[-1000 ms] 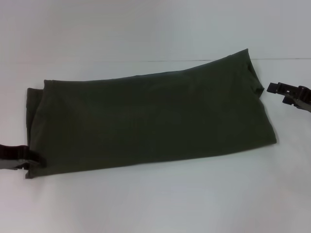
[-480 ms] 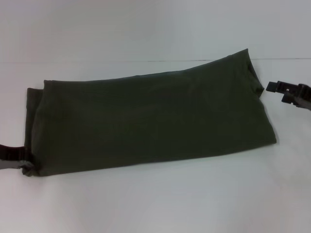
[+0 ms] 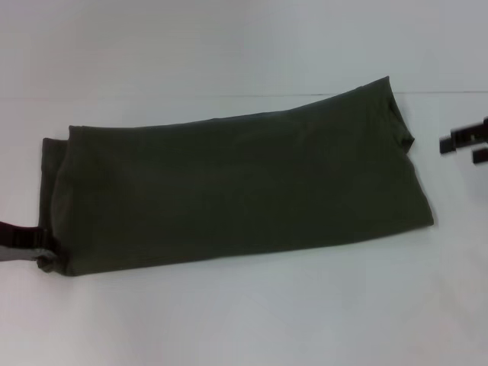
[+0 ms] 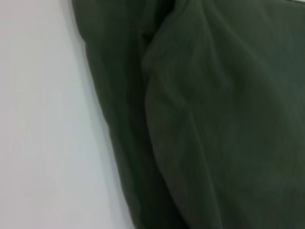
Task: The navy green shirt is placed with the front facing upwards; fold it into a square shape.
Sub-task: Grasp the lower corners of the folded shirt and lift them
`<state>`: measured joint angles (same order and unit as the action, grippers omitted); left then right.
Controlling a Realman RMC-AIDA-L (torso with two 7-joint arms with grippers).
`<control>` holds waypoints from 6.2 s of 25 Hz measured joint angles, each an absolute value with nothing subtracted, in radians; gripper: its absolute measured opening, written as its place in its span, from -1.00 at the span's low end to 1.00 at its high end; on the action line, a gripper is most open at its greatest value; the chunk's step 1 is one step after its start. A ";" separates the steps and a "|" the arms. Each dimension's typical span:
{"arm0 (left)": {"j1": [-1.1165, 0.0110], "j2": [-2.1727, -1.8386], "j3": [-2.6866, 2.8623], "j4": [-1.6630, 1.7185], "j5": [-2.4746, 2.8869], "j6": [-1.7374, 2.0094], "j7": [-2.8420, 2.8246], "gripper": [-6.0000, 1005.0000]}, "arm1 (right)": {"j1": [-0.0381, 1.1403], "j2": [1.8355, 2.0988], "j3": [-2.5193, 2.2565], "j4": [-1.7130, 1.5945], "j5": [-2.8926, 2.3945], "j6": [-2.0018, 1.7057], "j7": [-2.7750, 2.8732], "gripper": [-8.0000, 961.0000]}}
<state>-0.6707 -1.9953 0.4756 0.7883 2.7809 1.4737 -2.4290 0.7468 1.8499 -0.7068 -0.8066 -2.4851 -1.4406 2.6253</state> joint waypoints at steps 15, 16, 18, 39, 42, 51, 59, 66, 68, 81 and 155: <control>-0.666 -1.998 0.475 0.785 2.778 1.474 -2.397 -0.94 | 0.814 1.899 -0.711 -0.652 -2.669 -1.331 2.637 0.66; -0.666 -1.998 0.475 0.785 2.778 1.474 -2.396 -0.94 | 0.814 1.904 -0.711 -0.648 -2.669 -1.321 2.637 0.66; -0.666 -1.999 0.475 0.785 2.778 1.473 -2.396 -0.94 | 0.816 1.915 -0.711 -0.646 -2.669 -1.306 2.637 0.66; -0.661 -2.003 0.474 0.784 2.778 1.466 -2.383 -0.94 | 0.823 1.951 -0.713 -0.609 -2.676 -1.254 2.621 0.66; -0.661 -2.003 0.474 0.784 2.777 1.466 -2.383 -0.94 | 0.823 1.950 -0.714 -0.609 -2.676 -1.252 2.621 0.66; -0.661 -2.003 0.474 0.782 2.777 1.466 -2.382 -0.94 | 0.822 1.978 -0.723 -0.607 -2.676 -1.232 2.610 0.66; -0.662 -2.003 0.474 0.781 2.776 1.466 -2.380 -0.94 | 0.820 1.980 -0.722 -0.607 -2.673 -1.230 2.613 0.67; -0.663 -2.005 0.473 0.778 2.776 1.465 -2.379 -0.94 | 0.816 1.980 -0.727 -0.607 -2.677 -1.239 2.609 0.19; -0.663 -2.005 0.472 0.778 2.776 1.466 -2.376 -0.94 | 0.816 1.978 -0.729 -0.608 -2.677 -1.239 2.609 0.02; -0.664 -2.001 0.466 0.781 2.769 1.484 -2.349 -0.94 | 0.814 1.968 -0.735 -0.614 -2.678 -1.286 2.586 -0.96; -0.662 -1.952 0.461 0.890 2.856 1.845 -2.317 -0.93 | 0.789 1.899 -0.793 -0.668 -2.714 -1.901 2.526 -0.33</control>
<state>-0.6619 -1.9517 0.4615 0.8896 2.8563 1.8453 -2.3165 0.7891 1.8991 -0.7934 -0.6684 -2.7143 -1.9011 2.5258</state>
